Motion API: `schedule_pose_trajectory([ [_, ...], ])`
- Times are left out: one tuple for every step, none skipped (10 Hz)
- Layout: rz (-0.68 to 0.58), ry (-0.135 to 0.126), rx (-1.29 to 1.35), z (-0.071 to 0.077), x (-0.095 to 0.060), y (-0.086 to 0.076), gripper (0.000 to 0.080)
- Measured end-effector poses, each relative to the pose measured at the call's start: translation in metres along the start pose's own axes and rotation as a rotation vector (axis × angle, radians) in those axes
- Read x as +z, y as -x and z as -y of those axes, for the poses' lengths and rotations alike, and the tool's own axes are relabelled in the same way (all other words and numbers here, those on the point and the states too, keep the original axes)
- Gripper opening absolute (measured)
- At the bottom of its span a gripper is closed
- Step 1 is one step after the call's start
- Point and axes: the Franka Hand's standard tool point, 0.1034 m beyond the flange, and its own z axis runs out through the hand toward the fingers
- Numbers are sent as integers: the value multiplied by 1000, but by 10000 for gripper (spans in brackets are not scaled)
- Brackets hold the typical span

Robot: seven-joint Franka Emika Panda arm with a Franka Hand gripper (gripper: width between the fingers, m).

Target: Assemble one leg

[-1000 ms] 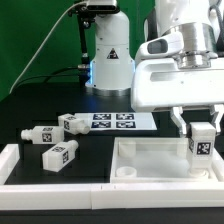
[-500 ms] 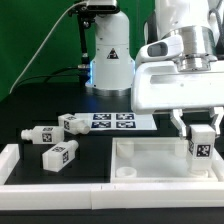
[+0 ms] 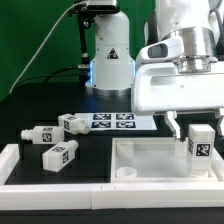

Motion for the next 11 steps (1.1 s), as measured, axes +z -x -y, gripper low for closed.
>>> schedule_pose_trajectory([
  [67, -12, 10, -1, -1, -2, 603],
  [151, -29, 16, 3, -1, -6, 640],
  [237, -43, 24, 5, 0, -10, 647],
  [311, -53, 30, 6, 1, -12, 647],
  [365, -59, 49, 9, 4, -13, 649],
  [434, -64, 48, 12, 4, -9, 649],
  [479, -64, 49, 10, 8, -9, 649],
  [549, -51, 41, 4, 11, -3, 649],
  [549, -45, 56, 4, 12, -4, 649],
  [550, -39, 76, 4, 13, -4, 526],
  [551, -36, 87, 4, 13, -4, 526],
])
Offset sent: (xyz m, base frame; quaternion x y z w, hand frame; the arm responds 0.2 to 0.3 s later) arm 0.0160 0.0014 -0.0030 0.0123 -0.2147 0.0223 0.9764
